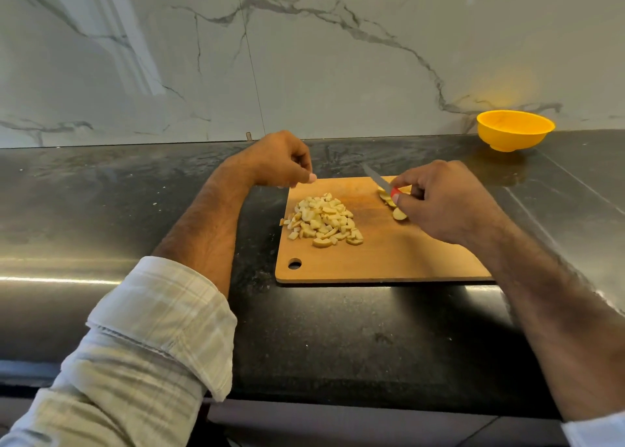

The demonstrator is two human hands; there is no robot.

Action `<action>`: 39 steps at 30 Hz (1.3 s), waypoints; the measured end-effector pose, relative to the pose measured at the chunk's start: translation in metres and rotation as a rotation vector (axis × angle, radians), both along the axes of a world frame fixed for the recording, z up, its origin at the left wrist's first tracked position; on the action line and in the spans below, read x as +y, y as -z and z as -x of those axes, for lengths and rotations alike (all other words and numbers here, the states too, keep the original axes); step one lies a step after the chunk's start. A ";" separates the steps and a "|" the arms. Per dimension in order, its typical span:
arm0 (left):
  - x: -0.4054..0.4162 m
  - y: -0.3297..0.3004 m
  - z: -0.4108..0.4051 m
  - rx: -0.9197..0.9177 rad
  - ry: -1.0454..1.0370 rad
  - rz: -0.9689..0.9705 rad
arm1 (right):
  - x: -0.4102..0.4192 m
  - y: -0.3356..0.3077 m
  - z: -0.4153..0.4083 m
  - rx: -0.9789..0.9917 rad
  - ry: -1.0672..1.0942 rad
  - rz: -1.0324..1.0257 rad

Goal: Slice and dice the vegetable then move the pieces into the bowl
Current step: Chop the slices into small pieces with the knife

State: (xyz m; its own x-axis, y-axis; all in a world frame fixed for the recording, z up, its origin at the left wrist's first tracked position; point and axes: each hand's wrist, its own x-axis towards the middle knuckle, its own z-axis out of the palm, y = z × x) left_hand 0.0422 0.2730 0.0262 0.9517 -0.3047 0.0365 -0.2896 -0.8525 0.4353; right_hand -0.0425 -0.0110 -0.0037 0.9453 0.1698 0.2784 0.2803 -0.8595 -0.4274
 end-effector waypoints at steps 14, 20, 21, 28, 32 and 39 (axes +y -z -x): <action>0.042 0.001 -0.021 -0.344 -0.247 0.336 | 0.055 -0.003 0.033 0.060 -0.359 -0.057; 0.047 0.002 -0.026 -0.362 -0.263 0.433 | 0.101 -0.005 0.044 0.044 -0.386 0.176; 0.048 0.002 -0.026 -0.365 -0.264 0.439 | 0.106 -0.004 0.046 0.030 -0.363 0.199; 0.045 0.001 -0.025 -0.357 -0.239 0.456 | 0.132 0.011 0.052 -0.064 -0.129 0.256; 0.035 0.003 -0.026 -0.301 -0.194 0.438 | 0.124 0.012 0.048 -0.010 -0.088 0.207; 0.018 0.018 -0.030 -0.262 -0.140 0.352 | 0.077 -0.020 0.035 0.165 -0.051 -0.168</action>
